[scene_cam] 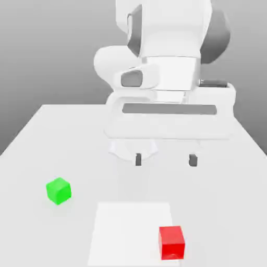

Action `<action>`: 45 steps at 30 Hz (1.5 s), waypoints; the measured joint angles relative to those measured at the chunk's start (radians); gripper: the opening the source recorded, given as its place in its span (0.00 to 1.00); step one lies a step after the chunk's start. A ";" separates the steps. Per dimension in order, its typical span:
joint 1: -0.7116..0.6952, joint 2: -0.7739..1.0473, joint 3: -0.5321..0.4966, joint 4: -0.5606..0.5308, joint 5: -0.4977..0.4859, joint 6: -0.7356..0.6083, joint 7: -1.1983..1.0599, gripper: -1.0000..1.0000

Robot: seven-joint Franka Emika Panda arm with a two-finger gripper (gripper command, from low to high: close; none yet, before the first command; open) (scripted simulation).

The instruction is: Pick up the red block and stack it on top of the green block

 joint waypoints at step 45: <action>-0.494 0.054 -0.327 -0.441 0.085 0.305 0.549 0.00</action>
